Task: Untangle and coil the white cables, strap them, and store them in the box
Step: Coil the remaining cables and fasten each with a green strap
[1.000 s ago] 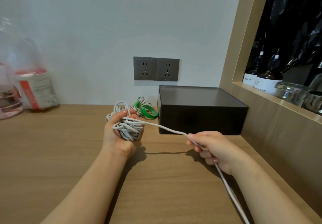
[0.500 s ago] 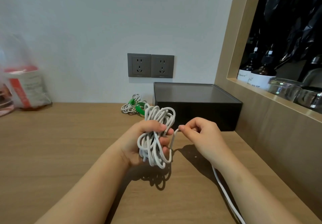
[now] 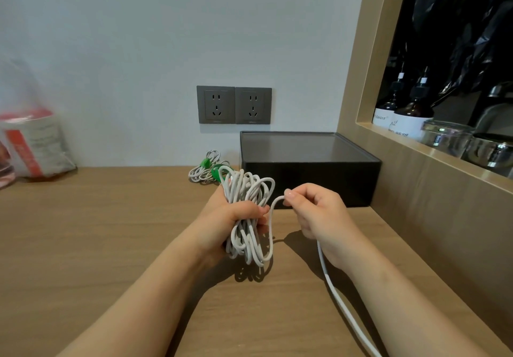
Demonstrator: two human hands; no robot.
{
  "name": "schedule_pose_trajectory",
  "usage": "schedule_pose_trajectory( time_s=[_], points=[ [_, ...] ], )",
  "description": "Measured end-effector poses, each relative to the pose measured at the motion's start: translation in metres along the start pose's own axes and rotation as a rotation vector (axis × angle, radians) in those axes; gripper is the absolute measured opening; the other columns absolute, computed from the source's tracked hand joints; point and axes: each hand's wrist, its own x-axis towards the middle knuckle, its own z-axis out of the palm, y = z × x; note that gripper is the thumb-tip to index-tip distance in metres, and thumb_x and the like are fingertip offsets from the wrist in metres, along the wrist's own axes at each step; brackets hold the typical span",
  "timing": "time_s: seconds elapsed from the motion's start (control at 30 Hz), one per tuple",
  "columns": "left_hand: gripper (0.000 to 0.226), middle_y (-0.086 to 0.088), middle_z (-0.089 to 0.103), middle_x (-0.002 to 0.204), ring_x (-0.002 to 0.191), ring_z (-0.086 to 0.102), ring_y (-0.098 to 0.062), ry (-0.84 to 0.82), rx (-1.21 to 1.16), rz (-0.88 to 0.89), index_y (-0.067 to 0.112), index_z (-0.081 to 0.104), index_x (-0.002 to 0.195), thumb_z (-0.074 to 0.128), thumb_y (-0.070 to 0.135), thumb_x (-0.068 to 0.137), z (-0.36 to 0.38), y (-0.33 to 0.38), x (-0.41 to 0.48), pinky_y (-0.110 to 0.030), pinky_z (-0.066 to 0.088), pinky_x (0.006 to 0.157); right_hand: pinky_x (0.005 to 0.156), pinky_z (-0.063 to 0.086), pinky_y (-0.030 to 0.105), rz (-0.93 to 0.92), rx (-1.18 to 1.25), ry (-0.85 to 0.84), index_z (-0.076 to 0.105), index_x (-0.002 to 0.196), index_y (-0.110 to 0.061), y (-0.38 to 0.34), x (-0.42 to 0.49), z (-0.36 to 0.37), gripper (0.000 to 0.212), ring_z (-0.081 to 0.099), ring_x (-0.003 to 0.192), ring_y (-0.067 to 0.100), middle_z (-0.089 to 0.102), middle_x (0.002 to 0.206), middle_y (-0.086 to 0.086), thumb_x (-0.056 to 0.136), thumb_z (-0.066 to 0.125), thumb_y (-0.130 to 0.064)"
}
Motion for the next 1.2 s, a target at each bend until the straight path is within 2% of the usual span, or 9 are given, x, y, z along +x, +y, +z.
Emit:
schedule_pose_trajectory(
  time_s=[0.17, 0.3, 0.47, 0.6, 0.77, 0.9, 0.97, 1.07, 1.2],
  points=[
    [0.046, -0.021, 0.063, 0.097, 0.097, 0.066, -0.039, -0.045, 0.024, -0.006, 0.008, 0.051, 0.108, 0.067, -0.004, 0.065, 0.003, -0.001, 0.000, -0.044, 0.058, 0.075, 0.045, 0.033, 0.020, 0.026, 0.113, 0.052, 0.063, 0.084, -0.015, -0.002, 0.000, 0.001, 0.018, 0.037, 0.047, 0.007, 0.045, 0.055, -0.002, 0.093, 0.051, -0.025],
    [0.042, -0.023, 0.063, 0.087, 0.071, 0.069, -0.029, -0.149, -0.010, -0.033, 0.010, 0.049, 0.100, 0.062, -0.003, 0.063, 0.009, -0.001, -0.003, -0.038, 0.059, 0.062, 0.046, 0.034, 0.020, -0.001, 0.121, 0.081, 0.062, 0.082, -0.017, -0.002, 0.000, 0.003, 0.016, 0.038, 0.048, 0.007, 0.046, 0.056, -0.002, 0.093, 0.051, -0.024],
    [0.043, -0.017, 0.060, 0.079, 0.072, 0.066, -0.031, -0.092, 0.004, -0.043, 0.010, 0.049, 0.106, 0.065, -0.006, 0.069, 0.008, -0.001, -0.002, -0.042, 0.058, 0.069, 0.053, 0.037, 0.019, -0.069, 0.033, 0.114, 0.061, 0.082, -0.020, 0.002, 0.001, 0.006, 0.013, 0.046, 0.057, 0.005, 0.052, 0.063, -0.004, 0.091, 0.054, -0.026],
    [0.044, -0.015, 0.061, 0.087, 0.069, 0.064, -0.023, -0.082, 0.036, -0.083, 0.008, 0.049, 0.115, 0.058, -0.012, 0.077, 0.007, -0.004, -0.002, -0.034, 0.055, 0.063, 0.060, 0.044, 0.016, -0.165, -0.074, 0.126, 0.060, 0.078, -0.024, 0.002, 0.000, 0.005, 0.011, 0.054, 0.066, 0.004, 0.057, 0.070, -0.005, 0.089, 0.057, -0.026],
    [0.036, -0.010, 0.058, 0.077, 0.060, 0.059, -0.016, -0.098, 0.115, -0.133, 0.013, 0.052, 0.105, 0.058, -0.011, 0.078, 0.012, -0.004, -0.002, -0.028, 0.050, 0.056, 0.059, 0.047, 0.010, -0.228, -0.158, 0.076, 0.060, 0.076, -0.026, 0.005, -0.001, 0.006, 0.012, 0.055, 0.071, 0.001, 0.058, 0.071, -0.005, 0.088, 0.060, -0.025],
    [0.034, -0.008, 0.057, 0.072, 0.053, 0.057, -0.015, -0.012, 0.060, -0.140, 0.013, 0.052, 0.105, 0.059, -0.008, 0.079, 0.019, -0.006, 0.000, -0.031, 0.050, 0.055, 0.055, 0.044, 0.010, -0.228, -0.043, 0.076, 0.062, 0.083, -0.025, 0.004, 0.000, 0.006, 0.015, 0.055, 0.067, 0.002, 0.058, 0.071, -0.008, 0.092, 0.051, -0.025],
    [0.036, -0.009, 0.057, 0.073, 0.053, 0.059, -0.017, -0.015, 0.022, -0.125, 0.013, 0.050, 0.107, 0.058, -0.009, 0.080, 0.020, -0.005, 0.001, -0.038, 0.057, 0.062, 0.051, 0.041, 0.009, -0.212, 0.059, 0.044, 0.062, 0.087, -0.025, 0.002, -0.001, 0.004, 0.015, 0.053, 0.062, 0.001, 0.058, 0.068, -0.009, 0.092, 0.049, -0.030],
    [0.044, -0.013, 0.059, 0.077, 0.060, 0.063, -0.024, -0.094, 0.086, -0.109, 0.015, 0.046, 0.111, 0.058, -0.013, 0.080, 0.017, -0.003, -0.001, -0.051, 0.057, 0.074, 0.059, 0.046, 0.009, -0.245, -0.052, 0.093, 0.059, 0.082, -0.028, 0.003, 0.000, 0.004, 0.004, 0.056, 0.071, 0.000, 0.059, 0.073, -0.010, 0.086, 0.059, -0.028],
    [0.044, -0.010, 0.064, 0.076, 0.068, 0.067, -0.023, -0.182, 0.189, -0.122, 0.015, 0.045, 0.109, 0.059, -0.013, 0.078, 0.015, 0.000, -0.007, -0.036, 0.058, 0.068, 0.055, 0.045, 0.008, -0.209, -0.075, 0.152, 0.054, 0.077, -0.023, 0.003, -0.001, 0.006, 0.012, 0.055, 0.065, -0.002, 0.055, 0.069, -0.006, 0.085, 0.062, -0.027]
  ],
)
